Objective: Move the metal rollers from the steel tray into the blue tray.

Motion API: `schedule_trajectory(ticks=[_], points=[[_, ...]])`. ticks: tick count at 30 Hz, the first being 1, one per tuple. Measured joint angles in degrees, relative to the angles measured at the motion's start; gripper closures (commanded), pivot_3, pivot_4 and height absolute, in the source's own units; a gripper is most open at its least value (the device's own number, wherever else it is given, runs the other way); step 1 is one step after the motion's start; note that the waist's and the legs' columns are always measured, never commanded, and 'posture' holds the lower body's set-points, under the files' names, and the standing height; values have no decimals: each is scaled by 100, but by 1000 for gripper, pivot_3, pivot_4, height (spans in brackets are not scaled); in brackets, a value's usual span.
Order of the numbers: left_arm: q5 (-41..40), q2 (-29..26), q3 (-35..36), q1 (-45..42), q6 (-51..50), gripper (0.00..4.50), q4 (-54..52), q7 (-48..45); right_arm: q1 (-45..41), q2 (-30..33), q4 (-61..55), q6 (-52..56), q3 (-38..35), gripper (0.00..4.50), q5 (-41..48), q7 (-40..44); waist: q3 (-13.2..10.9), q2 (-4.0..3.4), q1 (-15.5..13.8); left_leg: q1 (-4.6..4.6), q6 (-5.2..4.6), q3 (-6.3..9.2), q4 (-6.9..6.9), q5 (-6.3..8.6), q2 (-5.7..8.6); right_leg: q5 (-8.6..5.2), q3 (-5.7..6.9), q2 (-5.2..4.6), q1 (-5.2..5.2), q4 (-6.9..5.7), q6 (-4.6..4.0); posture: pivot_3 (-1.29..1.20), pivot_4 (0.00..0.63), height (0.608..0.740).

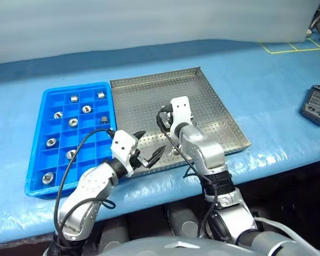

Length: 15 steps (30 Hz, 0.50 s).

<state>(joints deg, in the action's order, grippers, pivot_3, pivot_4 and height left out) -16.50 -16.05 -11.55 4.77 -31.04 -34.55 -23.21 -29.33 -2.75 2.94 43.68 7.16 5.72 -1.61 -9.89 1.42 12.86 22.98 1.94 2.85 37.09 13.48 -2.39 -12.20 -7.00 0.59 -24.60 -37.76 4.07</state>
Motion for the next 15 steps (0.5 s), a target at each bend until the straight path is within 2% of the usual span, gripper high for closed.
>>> schedule_trajectory(ticks=[14,15], points=[[-3,-153,-257,290,66,36,-189,-65,-516,-282,1572,-695,-540,0,-265,-579,-3,-6,-192,-1,0,0,1,0,0,-1,1,1,-1,-1,-2,-79,150,740],[-3,-151,-258,287,70,12,-190,-63,-573,-306,1655,-713,-562,180,-268,-601,-3,-6,-196,-2,0,0,1,0,0,-1,2,1,0,-1,-2,-78,150,740]])
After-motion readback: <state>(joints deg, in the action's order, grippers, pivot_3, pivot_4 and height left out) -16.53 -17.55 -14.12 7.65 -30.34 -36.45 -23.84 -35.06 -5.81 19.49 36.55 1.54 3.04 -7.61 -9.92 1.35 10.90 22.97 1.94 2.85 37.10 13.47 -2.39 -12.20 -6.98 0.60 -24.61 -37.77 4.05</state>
